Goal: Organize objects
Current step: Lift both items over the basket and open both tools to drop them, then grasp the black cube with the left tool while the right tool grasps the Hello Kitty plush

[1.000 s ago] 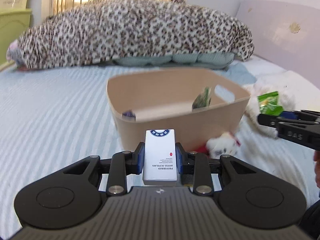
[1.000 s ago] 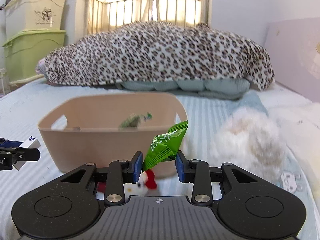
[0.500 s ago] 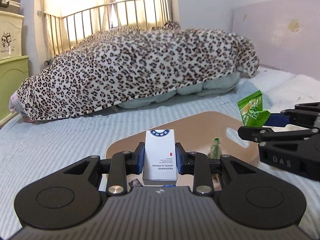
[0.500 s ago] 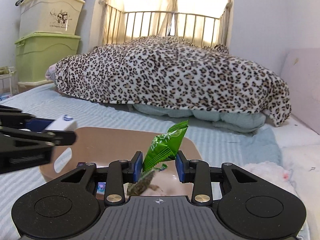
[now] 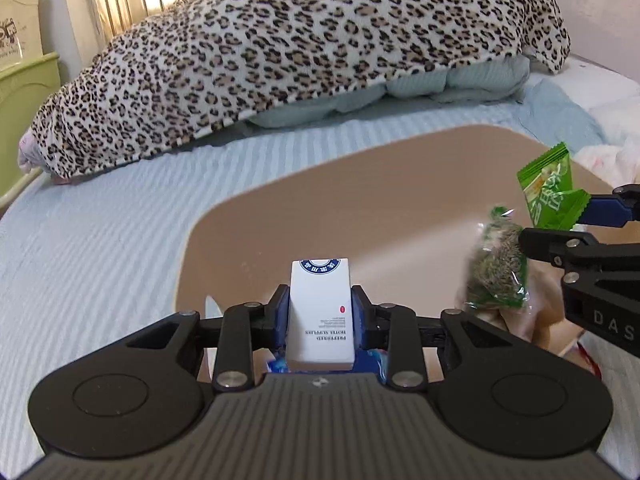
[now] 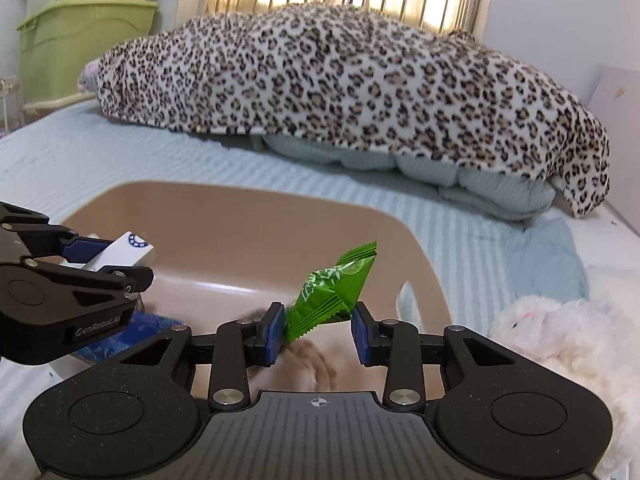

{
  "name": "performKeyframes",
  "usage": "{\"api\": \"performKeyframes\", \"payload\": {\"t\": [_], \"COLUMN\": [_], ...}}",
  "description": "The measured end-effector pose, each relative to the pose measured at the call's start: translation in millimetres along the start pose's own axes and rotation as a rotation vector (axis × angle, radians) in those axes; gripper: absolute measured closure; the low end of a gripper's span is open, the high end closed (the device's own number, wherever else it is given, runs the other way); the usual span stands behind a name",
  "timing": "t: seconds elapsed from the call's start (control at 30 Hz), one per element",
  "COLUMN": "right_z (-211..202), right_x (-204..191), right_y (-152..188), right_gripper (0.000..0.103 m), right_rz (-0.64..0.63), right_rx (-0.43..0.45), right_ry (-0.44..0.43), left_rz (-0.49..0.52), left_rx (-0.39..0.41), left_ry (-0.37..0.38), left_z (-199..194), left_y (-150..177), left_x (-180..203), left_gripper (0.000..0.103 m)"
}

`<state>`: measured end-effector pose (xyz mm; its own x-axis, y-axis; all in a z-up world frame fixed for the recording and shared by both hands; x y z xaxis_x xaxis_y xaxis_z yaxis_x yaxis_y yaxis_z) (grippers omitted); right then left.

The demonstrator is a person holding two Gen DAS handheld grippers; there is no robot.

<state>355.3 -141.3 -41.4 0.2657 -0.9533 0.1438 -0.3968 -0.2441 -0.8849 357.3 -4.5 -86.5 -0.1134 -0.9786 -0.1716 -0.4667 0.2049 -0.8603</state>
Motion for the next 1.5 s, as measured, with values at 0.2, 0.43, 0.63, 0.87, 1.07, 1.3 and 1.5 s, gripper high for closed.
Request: {"api": "performKeyframes", "payload": {"t": [0.2,0.43,0.63,0.87,1.07,1.3,1.5], "right_z": [-22.0,-64.7,-93.3,-103.5,-103.0,-97.3,-90.7], "right_x": [3.1,14.1,20.3,23.3,24.5,29.0,34.1], "right_y": [-4.3,-11.5,5.5,35.0,65.4,91.8,102.0], "right_gripper": [0.038,0.012,0.005,0.004,0.004,0.004,0.004], "right_rz": [0.005,0.074,0.083,0.098,0.137,0.160,0.199], "right_rx": [0.042,0.101,0.100,0.047,-0.010,-0.055,-0.080], "right_ry": [0.008,0.010,0.031,0.053,0.052,0.057,0.050], "left_rz": [0.007,0.011,0.040,0.039,0.044,-0.020,-0.054], "left_rx": [0.047,0.065,0.078,0.034,-0.020,-0.075,-0.095], "left_ry": [-0.012,-0.005,-0.010,0.023,0.043,0.120,0.172], "left_z": [-28.2,-63.2,-90.0,-108.2,-112.1,-105.1,-89.4], "left_y": [-5.8,-12.7,0.8,26.2,52.9,75.1,88.4], "left_x": [-3.7,-13.3,-16.9,-14.7,-5.5,13.2,33.5], "left_gripper": [0.010,0.007,0.007,0.007,0.007,0.007,0.007]}}
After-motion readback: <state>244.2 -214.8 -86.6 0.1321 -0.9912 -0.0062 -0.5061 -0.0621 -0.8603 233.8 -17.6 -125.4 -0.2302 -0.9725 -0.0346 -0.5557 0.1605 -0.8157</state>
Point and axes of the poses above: each gripper's, at about its wrist camera, not at the fingertips, and z roughly the way its jaws point, x to its right, y to its underside, the point moved 10 cm from there along z, roughly the way its jaws point, and after that the axes turned 11 degrees about x, right-handed, at the moved point
